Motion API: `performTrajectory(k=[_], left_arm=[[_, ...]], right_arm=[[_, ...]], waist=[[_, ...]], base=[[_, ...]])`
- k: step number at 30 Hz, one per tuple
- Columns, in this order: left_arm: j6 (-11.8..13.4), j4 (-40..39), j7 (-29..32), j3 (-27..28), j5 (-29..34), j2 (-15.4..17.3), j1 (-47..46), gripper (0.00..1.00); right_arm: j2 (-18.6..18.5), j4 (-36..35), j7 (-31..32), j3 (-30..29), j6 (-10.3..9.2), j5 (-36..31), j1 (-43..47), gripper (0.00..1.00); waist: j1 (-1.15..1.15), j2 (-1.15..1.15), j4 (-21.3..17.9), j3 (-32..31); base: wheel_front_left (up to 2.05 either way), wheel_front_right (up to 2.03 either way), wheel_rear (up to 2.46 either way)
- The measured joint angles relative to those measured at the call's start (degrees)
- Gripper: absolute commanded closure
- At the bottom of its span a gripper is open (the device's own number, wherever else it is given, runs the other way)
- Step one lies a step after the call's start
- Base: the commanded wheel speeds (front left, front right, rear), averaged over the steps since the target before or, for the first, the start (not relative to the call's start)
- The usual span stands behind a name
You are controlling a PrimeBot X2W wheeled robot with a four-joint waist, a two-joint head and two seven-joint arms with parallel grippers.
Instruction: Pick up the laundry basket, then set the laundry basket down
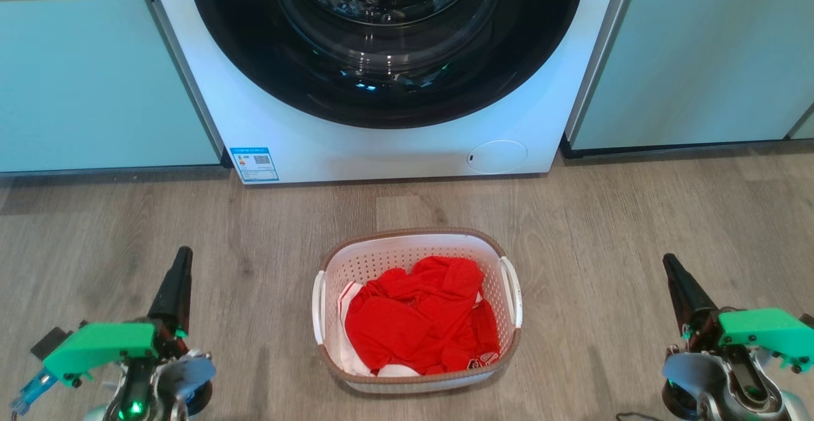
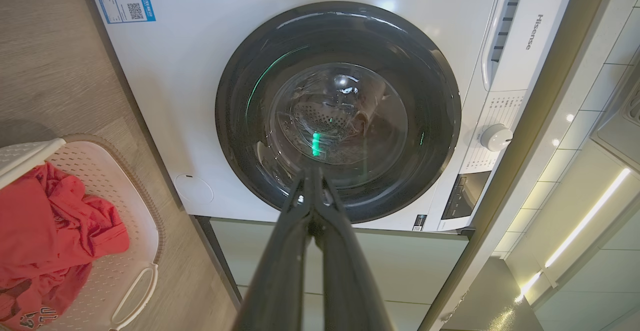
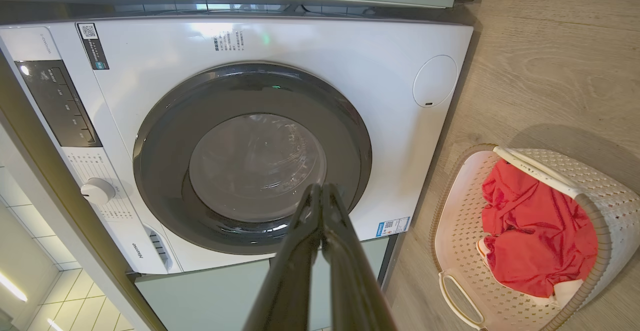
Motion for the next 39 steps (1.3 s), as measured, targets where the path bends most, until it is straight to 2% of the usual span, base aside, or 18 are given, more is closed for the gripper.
performTrajectory(k=[39], left_arm=[[0.0,0.0,0.0,0.0,0.0,0.0,0.0,1.0]], right_arm=[[0.0,0.0,0.0,0.0,0.0,0.0,0.0,1.0]], waist=[[0.0,0.0,0.0,0.0]], base=[[0.0,0.0,0.0]])
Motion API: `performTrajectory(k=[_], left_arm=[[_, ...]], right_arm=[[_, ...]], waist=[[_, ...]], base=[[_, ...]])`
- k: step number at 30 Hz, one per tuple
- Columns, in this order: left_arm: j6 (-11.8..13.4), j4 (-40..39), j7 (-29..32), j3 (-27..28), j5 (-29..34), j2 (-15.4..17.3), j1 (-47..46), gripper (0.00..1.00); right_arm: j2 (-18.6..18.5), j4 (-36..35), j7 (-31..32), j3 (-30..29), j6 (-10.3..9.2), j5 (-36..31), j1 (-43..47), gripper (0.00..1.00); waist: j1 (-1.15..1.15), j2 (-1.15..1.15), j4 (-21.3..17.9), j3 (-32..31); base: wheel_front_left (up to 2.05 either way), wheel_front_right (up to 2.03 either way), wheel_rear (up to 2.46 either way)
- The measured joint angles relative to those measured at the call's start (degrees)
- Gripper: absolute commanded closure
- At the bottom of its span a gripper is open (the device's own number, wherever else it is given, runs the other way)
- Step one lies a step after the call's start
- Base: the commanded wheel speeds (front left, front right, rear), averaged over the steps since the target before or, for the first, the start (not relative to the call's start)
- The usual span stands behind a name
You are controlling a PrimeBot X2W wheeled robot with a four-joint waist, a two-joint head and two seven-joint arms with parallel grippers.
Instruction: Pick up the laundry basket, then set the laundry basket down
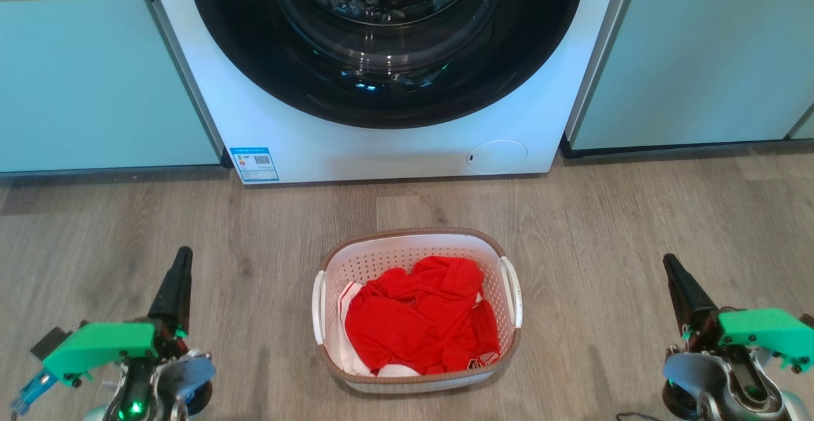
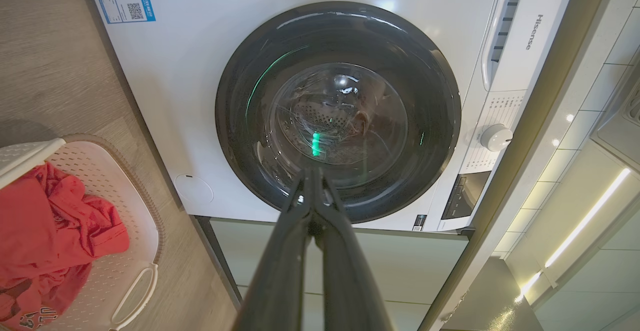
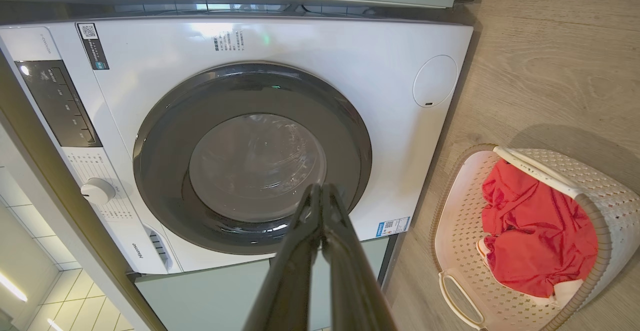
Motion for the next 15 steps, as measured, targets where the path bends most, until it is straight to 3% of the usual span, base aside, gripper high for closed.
performTrajectory(k=[15], left_arm=[[0.0,0.0,0.0,0.0,0.0,0.0,0.0,1.0]], right_arm=[[0.0,0.0,0.0,0.0,0.0,0.0,0.0,1.0]], waist=[[0.0,0.0,0.0,0.0]], base=[[0.0,0.0,0.0]])
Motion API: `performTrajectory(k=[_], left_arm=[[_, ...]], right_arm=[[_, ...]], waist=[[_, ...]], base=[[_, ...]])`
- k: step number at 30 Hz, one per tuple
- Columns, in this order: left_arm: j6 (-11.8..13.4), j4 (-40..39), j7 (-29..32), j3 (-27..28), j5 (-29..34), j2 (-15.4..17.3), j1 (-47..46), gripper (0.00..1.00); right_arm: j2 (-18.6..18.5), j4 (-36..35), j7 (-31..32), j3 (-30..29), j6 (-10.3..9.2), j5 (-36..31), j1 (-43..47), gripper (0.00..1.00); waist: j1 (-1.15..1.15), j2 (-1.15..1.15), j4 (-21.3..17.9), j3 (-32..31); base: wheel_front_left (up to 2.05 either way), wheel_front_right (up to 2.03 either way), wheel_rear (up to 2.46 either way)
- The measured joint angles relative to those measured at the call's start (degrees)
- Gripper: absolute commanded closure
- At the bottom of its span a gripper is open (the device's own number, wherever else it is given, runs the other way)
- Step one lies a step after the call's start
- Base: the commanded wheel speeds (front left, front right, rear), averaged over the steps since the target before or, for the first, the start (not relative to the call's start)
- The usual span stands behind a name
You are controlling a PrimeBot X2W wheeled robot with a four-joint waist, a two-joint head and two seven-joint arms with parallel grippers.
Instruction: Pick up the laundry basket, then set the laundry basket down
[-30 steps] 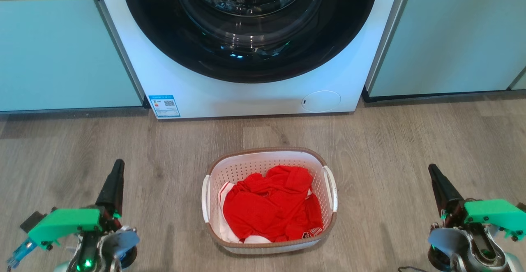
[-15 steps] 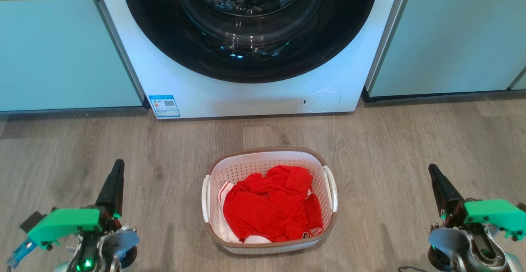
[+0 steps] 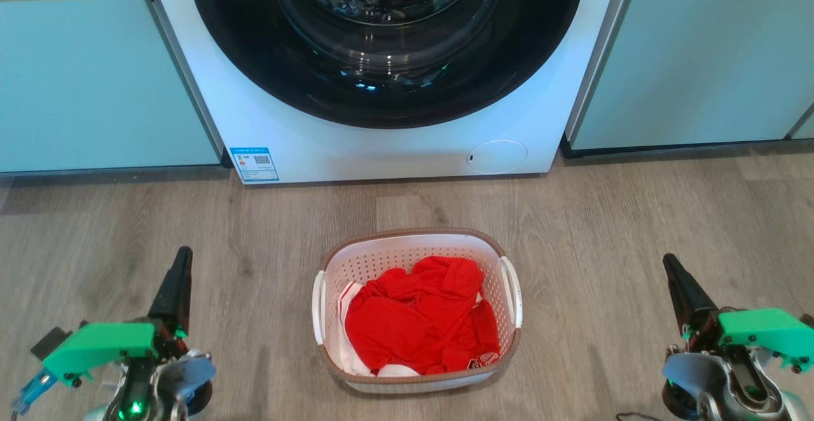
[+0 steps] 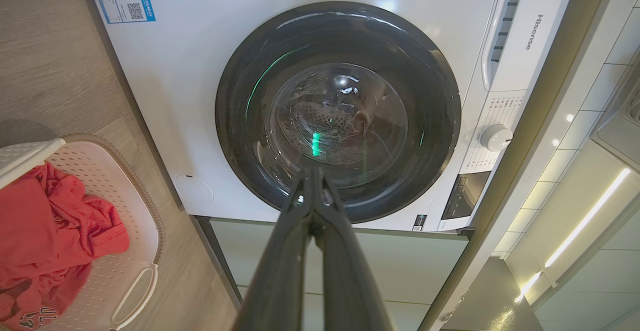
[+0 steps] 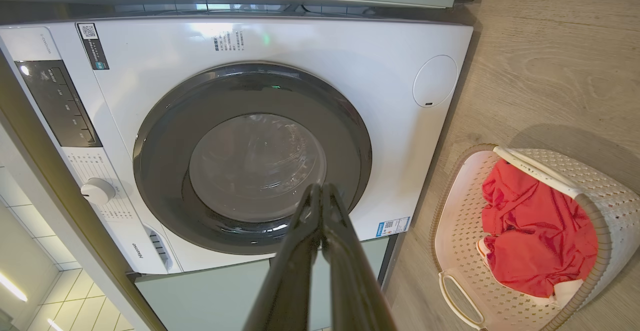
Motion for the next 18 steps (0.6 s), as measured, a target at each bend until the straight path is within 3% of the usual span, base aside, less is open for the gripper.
performTrajectory(k=[18], left_arm=[[0.0,0.0,0.0,0.0,0.0,0.0,0.0,1.0]], right_arm=[[0.0,0.0,0.0,0.0,0.0,0.0,0.0,1.0]], waist=[[0.0,0.0,0.0,0.0]], base=[[0.0,0.0,0.0]])
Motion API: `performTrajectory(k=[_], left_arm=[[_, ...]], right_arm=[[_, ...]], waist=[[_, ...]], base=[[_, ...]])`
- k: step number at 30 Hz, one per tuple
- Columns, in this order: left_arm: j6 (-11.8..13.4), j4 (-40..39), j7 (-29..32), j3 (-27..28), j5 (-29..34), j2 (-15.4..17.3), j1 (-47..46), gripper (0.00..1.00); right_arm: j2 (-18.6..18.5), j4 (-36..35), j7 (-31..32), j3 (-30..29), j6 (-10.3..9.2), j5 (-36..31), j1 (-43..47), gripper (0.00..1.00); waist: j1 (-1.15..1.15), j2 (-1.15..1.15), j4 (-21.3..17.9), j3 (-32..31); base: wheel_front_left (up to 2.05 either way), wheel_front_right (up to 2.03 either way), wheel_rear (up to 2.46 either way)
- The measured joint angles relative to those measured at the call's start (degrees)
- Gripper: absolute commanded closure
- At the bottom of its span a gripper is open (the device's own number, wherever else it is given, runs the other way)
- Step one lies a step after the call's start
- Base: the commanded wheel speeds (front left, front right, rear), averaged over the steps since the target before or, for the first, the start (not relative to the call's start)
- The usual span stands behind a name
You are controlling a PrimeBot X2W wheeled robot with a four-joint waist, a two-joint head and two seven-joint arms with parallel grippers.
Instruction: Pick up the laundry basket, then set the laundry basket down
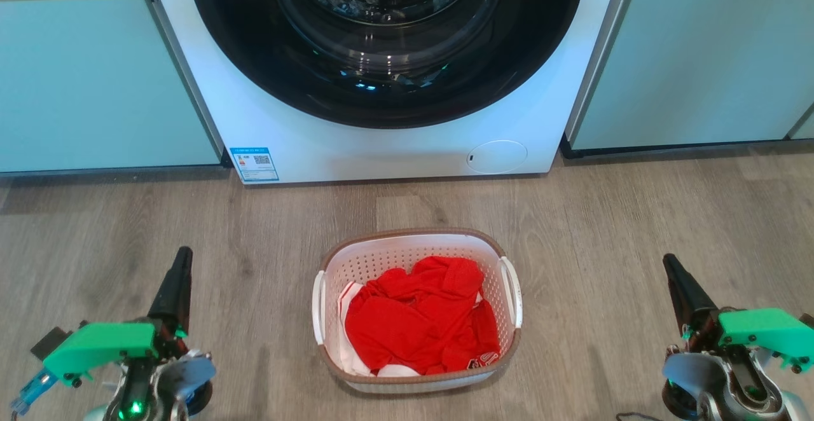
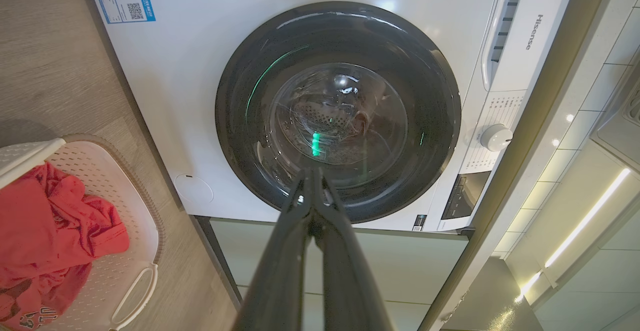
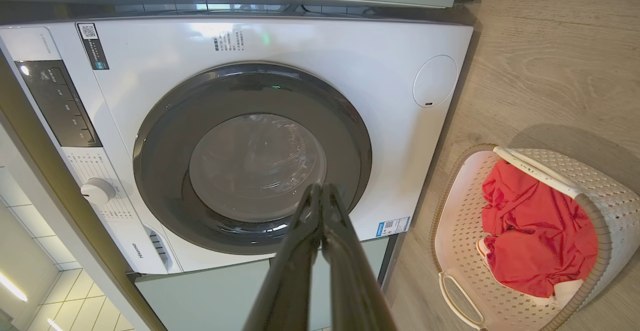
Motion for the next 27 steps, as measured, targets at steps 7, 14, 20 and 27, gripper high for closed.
performTrajectory(k=[7,14,20,27], left_arm=[[0.0,0.0,0.0,0.0,0.0,0.0,0.0,1.0],[0.0,0.0,0.0,0.0,0.0,0.0,0.0,1.0],[0.0,0.0,0.0,0.0,0.0,0.0,0.0,1.0],[0.0,0.0,0.0,0.0,0.0,0.0,0.0,1.0]], right_arm=[[0.0,0.0,0.0,0.0,0.0,0.0,0.0,1.0],[0.0,0.0,0.0,0.0,0.0,0.0,0.0,1.0],[0.0,0.0,0.0,0.0,0.0,0.0,0.0,1.0],[0.0,0.0,0.0,0.0,0.0,0.0,0.0,1.0]], waist=[[0.0,0.0,0.0,0.0],[0.0,0.0,0.0,0.0],[0.0,0.0,0.0,0.0],[0.0,0.0,0.0,0.0]], base=[[0.0,0.0,0.0],[0.0,0.0,0.0],[0.0,0.0,0.0],[0.0,0.0,0.0]])
